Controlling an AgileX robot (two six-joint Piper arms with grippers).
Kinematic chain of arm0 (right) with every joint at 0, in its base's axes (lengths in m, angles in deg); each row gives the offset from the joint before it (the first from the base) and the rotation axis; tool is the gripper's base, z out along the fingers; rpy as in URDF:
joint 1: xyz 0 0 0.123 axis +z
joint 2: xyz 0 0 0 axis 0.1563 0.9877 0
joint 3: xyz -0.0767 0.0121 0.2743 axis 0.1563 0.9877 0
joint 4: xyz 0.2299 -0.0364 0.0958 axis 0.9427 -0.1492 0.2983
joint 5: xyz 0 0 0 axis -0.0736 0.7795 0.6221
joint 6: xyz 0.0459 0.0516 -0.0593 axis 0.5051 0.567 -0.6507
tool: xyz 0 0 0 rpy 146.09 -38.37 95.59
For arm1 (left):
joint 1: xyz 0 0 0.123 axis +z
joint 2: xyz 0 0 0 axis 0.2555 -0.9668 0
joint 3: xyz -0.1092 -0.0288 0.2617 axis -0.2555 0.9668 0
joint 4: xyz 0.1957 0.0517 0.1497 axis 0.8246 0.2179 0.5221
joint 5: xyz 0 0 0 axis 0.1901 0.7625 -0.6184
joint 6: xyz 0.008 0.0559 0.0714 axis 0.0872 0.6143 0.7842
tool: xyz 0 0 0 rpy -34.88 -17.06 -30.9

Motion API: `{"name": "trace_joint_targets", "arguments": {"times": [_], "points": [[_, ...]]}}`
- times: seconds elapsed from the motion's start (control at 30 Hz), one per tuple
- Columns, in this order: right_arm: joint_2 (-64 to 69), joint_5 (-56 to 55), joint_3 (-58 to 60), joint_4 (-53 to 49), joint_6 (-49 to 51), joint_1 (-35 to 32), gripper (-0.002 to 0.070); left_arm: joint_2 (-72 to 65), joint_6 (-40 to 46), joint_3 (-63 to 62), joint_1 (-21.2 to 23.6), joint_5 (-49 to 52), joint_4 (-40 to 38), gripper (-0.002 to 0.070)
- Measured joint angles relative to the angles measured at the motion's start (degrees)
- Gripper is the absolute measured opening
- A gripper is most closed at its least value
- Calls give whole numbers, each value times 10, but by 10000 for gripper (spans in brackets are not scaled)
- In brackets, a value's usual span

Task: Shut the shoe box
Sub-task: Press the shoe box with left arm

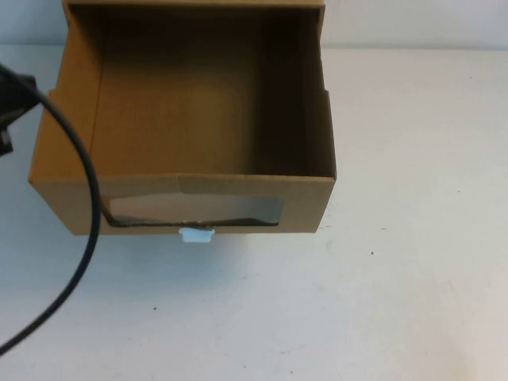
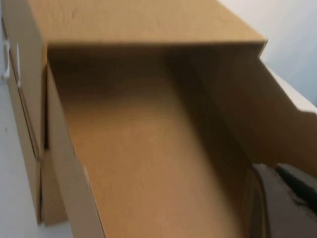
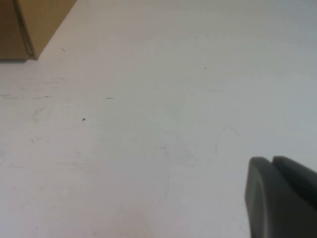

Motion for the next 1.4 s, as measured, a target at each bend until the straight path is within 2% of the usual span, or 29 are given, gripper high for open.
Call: {"name": "trace_joint_targets", "arguments": {"times": [0.43, 0.7, 1.1, 1.4], "points": [[0, 0, 0, 0, 0, 0, -13, -187, 66, -187, 0, 26, -22, -5], [0, 0, 0, 0, 0, 0, -13, -360, 115, -351, -2, 56, -84, -5], [0, 0, 0, 0, 0, 0, -13, -535, 117, -516, -74, 57, -78, -5], [-1, 0, 0, 0, 0, 0, -13, -609, 131, -545, -87, 42, -76, -5]]}}
